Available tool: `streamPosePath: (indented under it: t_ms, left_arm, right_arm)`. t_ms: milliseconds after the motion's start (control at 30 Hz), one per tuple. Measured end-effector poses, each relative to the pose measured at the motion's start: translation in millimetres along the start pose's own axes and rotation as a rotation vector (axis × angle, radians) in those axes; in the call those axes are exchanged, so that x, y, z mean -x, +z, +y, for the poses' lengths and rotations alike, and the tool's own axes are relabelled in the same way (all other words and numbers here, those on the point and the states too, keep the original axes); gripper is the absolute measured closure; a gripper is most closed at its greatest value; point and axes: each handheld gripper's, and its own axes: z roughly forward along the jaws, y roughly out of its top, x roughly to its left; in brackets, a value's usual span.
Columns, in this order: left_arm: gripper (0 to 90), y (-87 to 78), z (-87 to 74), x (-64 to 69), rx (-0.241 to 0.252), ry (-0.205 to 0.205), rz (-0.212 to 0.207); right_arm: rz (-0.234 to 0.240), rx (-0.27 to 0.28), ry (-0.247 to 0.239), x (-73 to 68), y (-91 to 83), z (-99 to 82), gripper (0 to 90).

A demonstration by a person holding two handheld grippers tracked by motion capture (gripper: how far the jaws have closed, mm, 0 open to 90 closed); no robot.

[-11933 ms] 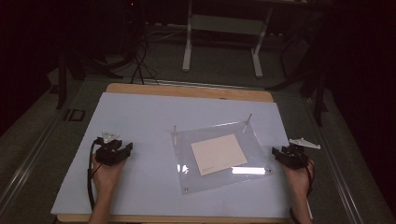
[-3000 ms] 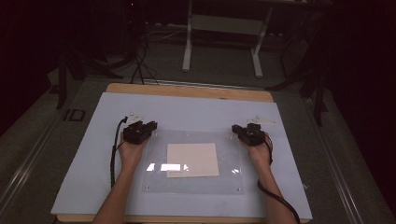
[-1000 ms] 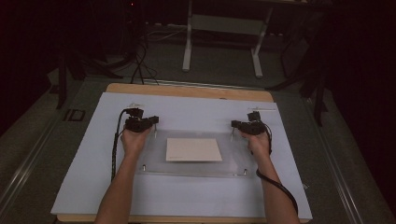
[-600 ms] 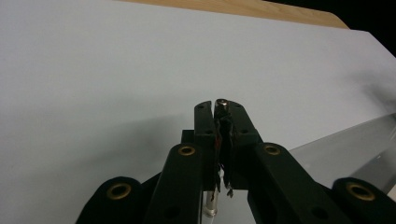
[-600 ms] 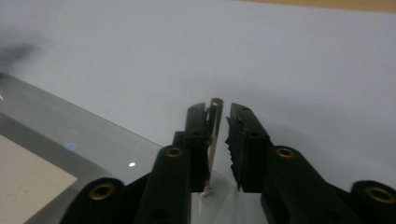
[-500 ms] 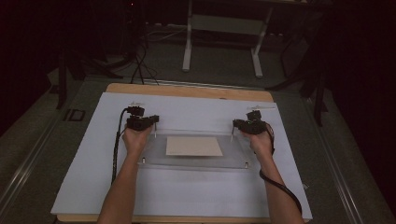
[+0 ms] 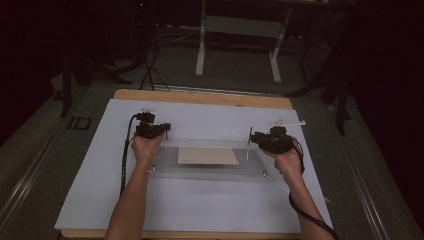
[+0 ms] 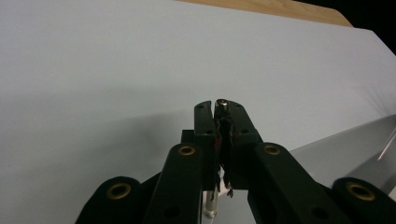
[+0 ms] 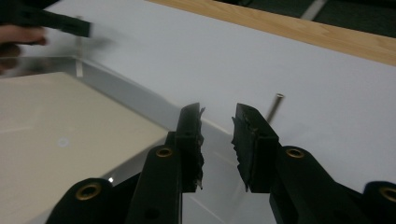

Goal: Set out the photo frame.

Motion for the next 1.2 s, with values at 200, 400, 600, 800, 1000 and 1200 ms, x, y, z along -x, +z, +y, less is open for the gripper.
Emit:
streamPosePath:
  t_ms: [200, 400, 600, 800, 1000, 1200]
  left_arm:
    - [85.3, 0.5, 0.3, -0.3, 0.000, -0.006, -0.001]
    - [85.2, 0.7, 0.2, -0.4, 0.002, -0.012, -0.003]
    - [85.1, 0.9, 0.6, -0.5, -0.001, -0.018, -0.003]
    - [85.0, 1.1, 0.9, -0.6, -0.003, -0.022, -0.003]
    - [85.1, 1.2, 0.9, -0.8, -0.003, -0.023, -0.005]
    - [85.0, 1.5, 1.3, -1.0, -0.004, -0.027, -0.007]
  right_arm:
    - [0.051, 0.007, -0.078, -26.0, -10.5, 3.5, 72.0]
    - [0.072, 0.016, -0.144, -54.1, -22.7, 7.1, 71.4]
    - [0.087, 0.026, -0.175, -68.3, -40.7, 4.4, 72.3]
    - [0.142, 0.040, -0.225, -93.0, -51.6, -2.4, 73.1]
    - [0.206, 0.050, -0.255, -113.2, -56.9, -7.7, 79.7]
    - [0.195, 0.079, -0.290, -131.5, -62.1, -17.7, 89.8]
